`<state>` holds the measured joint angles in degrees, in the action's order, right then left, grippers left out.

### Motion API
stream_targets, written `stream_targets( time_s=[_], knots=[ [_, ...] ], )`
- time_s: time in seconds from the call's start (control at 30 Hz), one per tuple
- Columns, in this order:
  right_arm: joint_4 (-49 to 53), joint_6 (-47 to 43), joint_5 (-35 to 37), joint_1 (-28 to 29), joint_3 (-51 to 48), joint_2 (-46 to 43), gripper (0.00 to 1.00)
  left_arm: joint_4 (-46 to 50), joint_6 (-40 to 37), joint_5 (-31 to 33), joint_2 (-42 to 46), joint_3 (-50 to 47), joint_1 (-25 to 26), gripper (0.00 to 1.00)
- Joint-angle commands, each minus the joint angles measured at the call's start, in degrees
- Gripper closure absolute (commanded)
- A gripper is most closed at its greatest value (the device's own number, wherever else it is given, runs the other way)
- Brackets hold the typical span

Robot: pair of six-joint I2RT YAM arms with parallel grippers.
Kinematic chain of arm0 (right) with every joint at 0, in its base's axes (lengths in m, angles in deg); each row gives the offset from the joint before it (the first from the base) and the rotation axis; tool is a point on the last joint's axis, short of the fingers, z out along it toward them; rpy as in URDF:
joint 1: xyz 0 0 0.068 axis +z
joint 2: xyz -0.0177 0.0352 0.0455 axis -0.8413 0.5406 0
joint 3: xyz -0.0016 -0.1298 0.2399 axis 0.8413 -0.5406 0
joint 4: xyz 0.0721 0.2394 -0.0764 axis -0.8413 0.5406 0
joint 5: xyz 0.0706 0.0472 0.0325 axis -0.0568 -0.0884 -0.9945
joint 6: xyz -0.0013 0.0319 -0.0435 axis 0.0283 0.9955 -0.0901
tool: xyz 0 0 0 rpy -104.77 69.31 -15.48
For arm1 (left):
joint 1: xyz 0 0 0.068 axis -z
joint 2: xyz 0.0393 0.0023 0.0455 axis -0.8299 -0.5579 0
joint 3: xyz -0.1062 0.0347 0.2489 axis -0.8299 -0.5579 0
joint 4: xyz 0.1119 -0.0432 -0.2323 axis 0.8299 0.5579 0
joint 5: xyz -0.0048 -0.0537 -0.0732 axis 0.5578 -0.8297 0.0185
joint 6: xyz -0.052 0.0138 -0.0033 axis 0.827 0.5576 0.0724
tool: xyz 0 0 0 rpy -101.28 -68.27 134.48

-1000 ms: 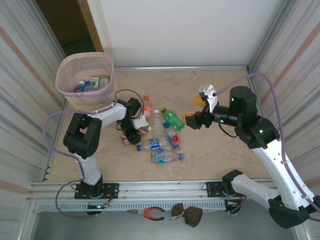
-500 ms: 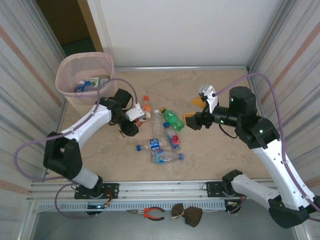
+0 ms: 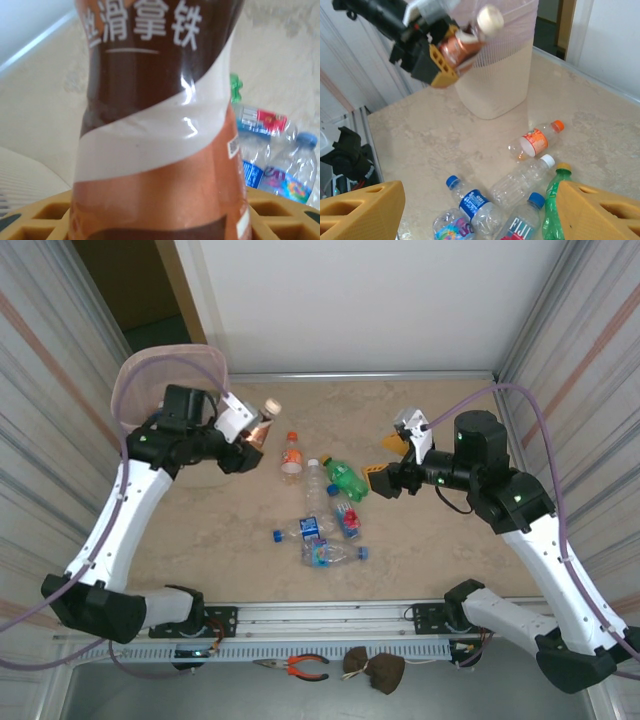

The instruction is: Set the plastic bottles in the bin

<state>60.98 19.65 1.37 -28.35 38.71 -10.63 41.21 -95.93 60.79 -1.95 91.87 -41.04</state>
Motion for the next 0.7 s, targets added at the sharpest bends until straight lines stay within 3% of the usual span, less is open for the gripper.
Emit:
stream_targets(
  time_s=[0.0,0.1,0.33,0.53,0.67],
  knots=[
    [-1.3,-0.1,-0.6,0.5,2.4,-0.1,0.22,-0.5,4.3,-4.1,1.1,4.9,-2.2,0.46],
    [-1.3,0.1,-0.6,0.5,2.4,-0.2,0.22,-0.9,7.8,-4.6,0.4,9.3,-5.1,0.46],
    [-1.6,0.5,-0.8,0.6,2.5,-0.6,0.22,4.2,12.8,6.1,-5.8,21.4,-8.7,0.46],
    [-1.7,0.5,-1.1,0.8,2.9,-0.3,0.22,8.1,19.5,6.1,-13.0,29.6,-17.3,0.47],
    [-1.7,0.6,-1.1,0.9,2.7,-0.4,0.22,10.7,21.1,6.1,-18.4,33.9,-20.4,0.48]
  ],
)
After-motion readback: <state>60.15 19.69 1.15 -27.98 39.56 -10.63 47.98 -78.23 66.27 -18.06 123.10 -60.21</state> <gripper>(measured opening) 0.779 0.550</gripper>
